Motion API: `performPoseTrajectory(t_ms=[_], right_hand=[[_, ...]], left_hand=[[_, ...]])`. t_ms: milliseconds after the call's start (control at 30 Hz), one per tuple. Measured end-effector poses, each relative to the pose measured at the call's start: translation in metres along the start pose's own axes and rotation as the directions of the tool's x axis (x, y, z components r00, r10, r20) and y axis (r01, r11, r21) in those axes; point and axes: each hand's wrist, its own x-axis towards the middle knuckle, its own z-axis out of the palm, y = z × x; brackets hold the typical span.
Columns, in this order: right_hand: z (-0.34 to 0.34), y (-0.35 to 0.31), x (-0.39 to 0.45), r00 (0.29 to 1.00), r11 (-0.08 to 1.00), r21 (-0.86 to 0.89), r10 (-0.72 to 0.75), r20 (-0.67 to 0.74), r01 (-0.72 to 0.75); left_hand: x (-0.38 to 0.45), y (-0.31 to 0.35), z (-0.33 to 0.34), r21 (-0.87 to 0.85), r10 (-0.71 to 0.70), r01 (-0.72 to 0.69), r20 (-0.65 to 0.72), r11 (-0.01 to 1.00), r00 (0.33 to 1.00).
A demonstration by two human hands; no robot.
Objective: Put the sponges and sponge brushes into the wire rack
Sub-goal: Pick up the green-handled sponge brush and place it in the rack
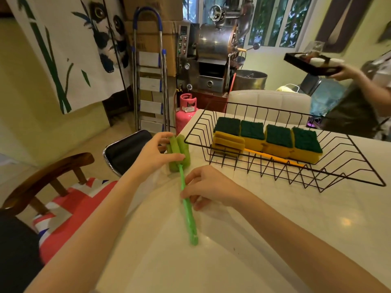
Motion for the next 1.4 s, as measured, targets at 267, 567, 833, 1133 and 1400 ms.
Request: performPoseTrajectory(t_ms=[267, 567, 833, 1133, 1400], right_hand=[[-0.011, -0.024, -0.009, 0.986, 0.985, -0.051, -0.164, 0.028, 0.166], [-0.051, -0.037, -0.044, 0.966, 0.965, -0.129, -0.239, -0.096, 0.226], [-0.1, -0.025, -0.084, 0.904, 0.954, -0.095, -0.299, -0.306, 0.284], [-0.145, -0.006, -0.105, 0.739, 0.811, 0.265, -0.274, -0.615, 0.522], [-0.152, 0.011, -0.09, 0.605, 0.71, 0.307, -0.207, -0.769, 0.633]], left_hand=[[-0.021, 0.043, -0.034, 0.028, 0.123, -0.12, -0.197, 0.992, 0.973], [-0.017, 0.096, -0.017, 0.075, 0.328, -0.32, -0.193, 0.945, 0.925], [0.006, 0.146, 0.036, 0.019, 0.54, -0.54, -0.062, 0.842, 0.839], [0.012, 0.167, 0.083, -0.001, 0.244, -0.274, 0.458, 0.962, 0.855], [0.028, 0.155, 0.113, 0.005, 0.079, -0.119, 0.72, 0.993, 0.69]])
